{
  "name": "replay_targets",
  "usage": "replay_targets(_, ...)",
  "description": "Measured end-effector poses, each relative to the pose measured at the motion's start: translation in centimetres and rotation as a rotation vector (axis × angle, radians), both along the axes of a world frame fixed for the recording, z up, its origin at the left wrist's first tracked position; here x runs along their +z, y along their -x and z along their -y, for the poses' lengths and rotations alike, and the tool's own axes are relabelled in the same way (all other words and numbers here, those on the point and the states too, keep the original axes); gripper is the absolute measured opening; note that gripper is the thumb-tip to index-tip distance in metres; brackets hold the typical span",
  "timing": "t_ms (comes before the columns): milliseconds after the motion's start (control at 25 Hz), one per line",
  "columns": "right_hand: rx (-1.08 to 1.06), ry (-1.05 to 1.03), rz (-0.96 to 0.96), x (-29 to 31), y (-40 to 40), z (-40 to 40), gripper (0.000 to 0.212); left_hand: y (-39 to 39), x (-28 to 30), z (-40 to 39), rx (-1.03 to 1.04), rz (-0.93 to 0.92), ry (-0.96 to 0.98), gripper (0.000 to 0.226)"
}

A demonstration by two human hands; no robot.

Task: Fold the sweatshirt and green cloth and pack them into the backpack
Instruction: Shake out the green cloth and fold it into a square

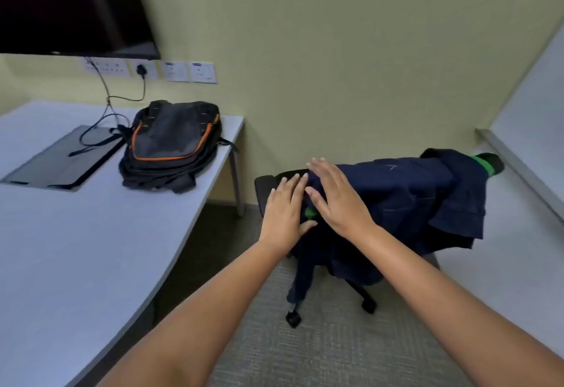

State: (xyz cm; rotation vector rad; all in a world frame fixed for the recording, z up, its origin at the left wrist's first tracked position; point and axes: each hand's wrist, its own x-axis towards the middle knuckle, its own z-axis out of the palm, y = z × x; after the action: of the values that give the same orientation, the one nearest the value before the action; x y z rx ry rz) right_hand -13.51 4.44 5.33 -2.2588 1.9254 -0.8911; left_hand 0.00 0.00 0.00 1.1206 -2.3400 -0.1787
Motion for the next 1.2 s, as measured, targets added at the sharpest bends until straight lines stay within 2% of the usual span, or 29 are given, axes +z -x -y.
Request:
replay_targets(80,-0.060,0.083,0.062,0.8,1.6,-0.3,0.054,0.6,1.2,0.8,-0.031,0.062,-0.018,0.094)
replay_targets(160,-0.144,0.100,0.130,1.2,3.4,-1.1,0.049,1.1,1.9,2.0,-0.113,0.122,0.084,0.089)
replay_targets(320,-0.288,0.055,0.321,0.7,6.9,-2.9,0.060,1.7,2.6,2.7,-0.269,0.296,0.167,0.086)
replay_targets(440,-0.258,-0.003,0.168,0.4,8.2,-3.2,0.064,2.2,4.5,2.9,-0.242,0.331,0.236,0.073)
replay_targets(560,-0.189,-0.092,-0.068,0.5,7.9,-2.9,0.082,3.7,7.2,2.1,-0.224,0.304,0.136,0.054)
replay_targets(640,-0.226,-0.112,-0.174,0.3,7.6,-2.4,0.092,4.8,9.2,1.9,-0.204,0.117,-0.006,0.047)
replay_targets(720,-0.351,-0.123,-0.234,0.9,8.2,-1.6,0.096,5.1,10.9,2.6,-0.178,-0.077,-0.136,0.039)
replay_targets(840,-0.496,-0.335,-0.271,3.0,11.3,-0.6,0.102,5.2,13.5,3.5,-0.214,-0.170,-0.214,0.035)
replay_targets(880,-0.456,-0.425,-0.230,3.8,12.3,-0.4,0.102,5.3,14.5,3.4,-0.223,-0.217,-0.223,0.034)
replay_targets(960,-0.259,-0.507,0.009,5.2,13.3,0.4,0.105,5.6,16.8,3.4,-0.183,-0.403,-0.257,0.035)
replay_targets(1040,-0.162,-0.392,0.122,6.7,12.9,2.0,0.116,5.9,20.0,3.8,-0.129,-0.698,-0.352,0.038)
replay_targets(1120,-0.232,-0.270,0.090,7.9,12.1,3.6,0.118,5.4,23.9,4.0,-0.155,-1.024,-0.520,0.041)
replay_targets(1160,-0.274,-0.255,0.117,8.5,11.5,4.3,0.110,4.7,25.9,4.1,-0.164,-1.144,-0.561,0.043)
replay_targets(1200,-0.289,-0.238,0.160,9.4,10.8,5.0,0.092,3.7,27.7,4.1,-0.163,-1.214,-0.562,0.043)
